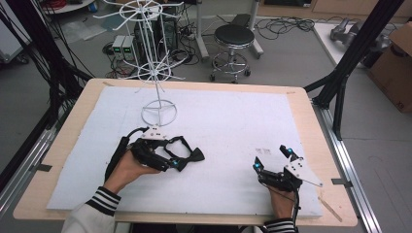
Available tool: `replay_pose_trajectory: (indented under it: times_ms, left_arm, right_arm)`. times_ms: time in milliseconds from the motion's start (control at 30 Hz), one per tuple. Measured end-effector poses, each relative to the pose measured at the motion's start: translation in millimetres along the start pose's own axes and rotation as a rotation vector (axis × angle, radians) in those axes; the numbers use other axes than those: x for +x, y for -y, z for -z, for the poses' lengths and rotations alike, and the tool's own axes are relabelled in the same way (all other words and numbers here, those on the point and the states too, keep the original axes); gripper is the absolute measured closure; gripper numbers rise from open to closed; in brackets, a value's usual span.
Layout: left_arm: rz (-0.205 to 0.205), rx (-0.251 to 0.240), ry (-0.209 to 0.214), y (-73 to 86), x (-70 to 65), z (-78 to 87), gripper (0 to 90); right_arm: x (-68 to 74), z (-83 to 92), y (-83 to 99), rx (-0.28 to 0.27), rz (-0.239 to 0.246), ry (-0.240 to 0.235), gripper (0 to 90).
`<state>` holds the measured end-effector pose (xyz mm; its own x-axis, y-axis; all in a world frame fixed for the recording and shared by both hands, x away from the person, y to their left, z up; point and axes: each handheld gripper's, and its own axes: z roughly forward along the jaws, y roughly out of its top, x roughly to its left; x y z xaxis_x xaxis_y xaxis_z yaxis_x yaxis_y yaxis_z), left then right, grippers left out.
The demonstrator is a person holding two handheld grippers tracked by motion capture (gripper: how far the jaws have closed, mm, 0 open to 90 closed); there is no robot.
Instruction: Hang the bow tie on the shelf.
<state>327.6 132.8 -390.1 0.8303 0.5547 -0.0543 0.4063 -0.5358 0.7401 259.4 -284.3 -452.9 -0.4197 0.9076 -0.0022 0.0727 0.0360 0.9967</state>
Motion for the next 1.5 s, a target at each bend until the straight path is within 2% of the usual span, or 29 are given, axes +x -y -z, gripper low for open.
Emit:
replay_pose_trajectory:
  times_ms: [167, 333, 467, 567, 600, 633, 767, 800, 933, 1067, 1100, 1267, 1367, 1500]
  left_arm:
    - [-0.012, 0.082, -0.010, -5.1, -4.5, -11.0, 21.5]
    - [0.010, 0.126, -0.007, -5.7, -4.6, -18.7, 28.8]
    - [0.017, 0.164, -0.008, -4.3, -2.6, -23.2, 30.3]
    - [0.015, 0.175, -0.015, -3.8, -1.9, -25.1, 30.9]
    - [0.030, 0.178, -0.006, -3.6, -1.4, -25.9, 33.2]
    - [0.044, 0.182, 0.002, -3.5, -1.0, -26.4, 39.5]
    - [0.033, 0.193, 0.013, -3.1, -0.8, -28.9, 44.8]
    - [0.033, 0.209, 0.011, -2.5, -0.7, -31.0, 45.4]
    - [0.046, 0.237, 0.018, -1.6, 1.1, -34.8, 49.0]
    - [0.066, 0.244, 0.027, -0.8, 2.9, -37.4, 54.6]
    - [0.075, 0.249, 0.043, -0.7, 4.5, -38.2, 56.3]
    - [0.084, 0.267, 0.058, -0.9, 5.4, -38.7, 64.8]
    - [0.102, 0.272, 0.066, -0.5, 6.2, -38.7, 74.7]
    - [0.120, 0.257, 0.084, 1.9, 6.3, -39.0, 79.9]
  right_arm:
    - [-0.3, 0.2, 0.0, -0.001, -0.002, -0.002, 0.5]
    - [-0.2, 0.5, 0.2, -0.002, 0.001, -0.003, 0.5]
    - [0.0, 0.6, 0.2, -0.004, -0.008, -0.001, 0.5]
    - [0.1, 0.6, 0.2, -0.004, -0.007, -0.001, 0.5]
    - [-0.3, 0.5, 0.2, -0.006, -0.002, -0.002, 0.5]
    - [-0.1, 0.5, 0.2, -0.005, -0.004, -0.002, 0.5]
    - [-0.1, 0.6, 0.2, -0.004, -0.004, -0.001, 0.5]
    - [0.0, 0.6, 0.2, -0.005, -0.006, -0.001, 0.5]
    - [-0.1, 0.6, 0.2, -0.005, -0.004, -0.001, 0.5]
    - [0.0, 0.7, 0.3, -0.005, -0.005, -0.001, 0.5]
    - [0.0, 0.6, 0.2, -0.007, -0.006, -0.002, 0.5]
    - [0.2, 0.8, 0.3, -0.004, -0.008, -0.001, 0.5]
    - [-0.1, 0.7, 0.3, -0.006, -0.004, -0.001, 0.5]
    - [0.0, 0.7, 0.3, -0.006, -0.003, -0.001, 0.5]
